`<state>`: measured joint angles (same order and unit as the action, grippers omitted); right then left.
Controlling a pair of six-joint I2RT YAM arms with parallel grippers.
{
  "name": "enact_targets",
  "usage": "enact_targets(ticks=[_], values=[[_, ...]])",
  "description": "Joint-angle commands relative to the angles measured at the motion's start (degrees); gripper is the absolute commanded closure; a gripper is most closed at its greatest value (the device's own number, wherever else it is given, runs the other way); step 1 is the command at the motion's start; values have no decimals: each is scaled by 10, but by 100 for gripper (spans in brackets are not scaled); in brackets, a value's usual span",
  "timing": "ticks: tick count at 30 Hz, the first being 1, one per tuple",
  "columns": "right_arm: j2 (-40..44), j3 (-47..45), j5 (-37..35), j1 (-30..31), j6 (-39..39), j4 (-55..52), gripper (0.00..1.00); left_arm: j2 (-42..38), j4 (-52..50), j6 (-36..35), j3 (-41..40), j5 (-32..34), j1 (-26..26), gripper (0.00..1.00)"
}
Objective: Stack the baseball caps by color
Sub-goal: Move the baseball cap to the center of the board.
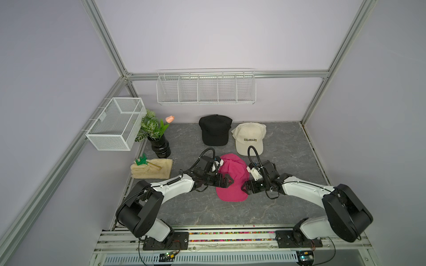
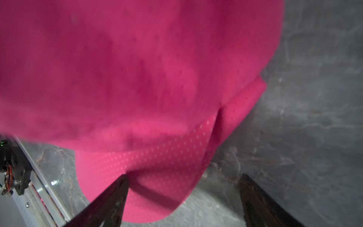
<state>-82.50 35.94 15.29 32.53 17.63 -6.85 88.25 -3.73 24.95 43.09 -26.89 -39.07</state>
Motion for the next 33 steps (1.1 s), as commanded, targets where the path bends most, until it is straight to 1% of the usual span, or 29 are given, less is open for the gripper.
enact_targets(ticks=[1,5,7,10,12,16,18,20,22,24,25,27,30,31,33], values=[[-24,-5,26,2,5,44,20,19,14,-9,11,-16,0,0],[-56,20,32,2,-7,49,37,38,5,-5,23,-4,3,0],[-73,31,40,2,-12,48,43,35,2,-1,23,14,8,1],[-96,51,51,2,-23,51,47,31,4,5,19,31,22,0],[-110,68,44,2,-24,63,49,38,14,5,19,36,35,0],[-152,115,20,2,17,88,53,64,43,15,31,62,67,0],[-168,136,-1,2,46,83,53,65,40,22,46,63,81,0],[-175,141,-24,2,66,82,52,38,43,16,49,47,87,0],[-178,141,-35,2,81,93,51,-7,66,-3,32,16,86,0],[-185,141,-36,2,94,98,50,-51,68,-11,13,25,86,0],[-190,153,-33,2,98,100,50,-74,65,-9,0,43,86,0],[-195,161,-34,2,105,96,50,-113,47,16,-27,107,86,0],[-188,157,-38,2,110,98,50,-171,17,76,-67,182,86,0],[-187,156,-36,2,111,101,50,-185,-7,112,-73,208,86,0],[-186,156,-25,2,110,107,50,-192,-14,117,-95,203,87,0]])
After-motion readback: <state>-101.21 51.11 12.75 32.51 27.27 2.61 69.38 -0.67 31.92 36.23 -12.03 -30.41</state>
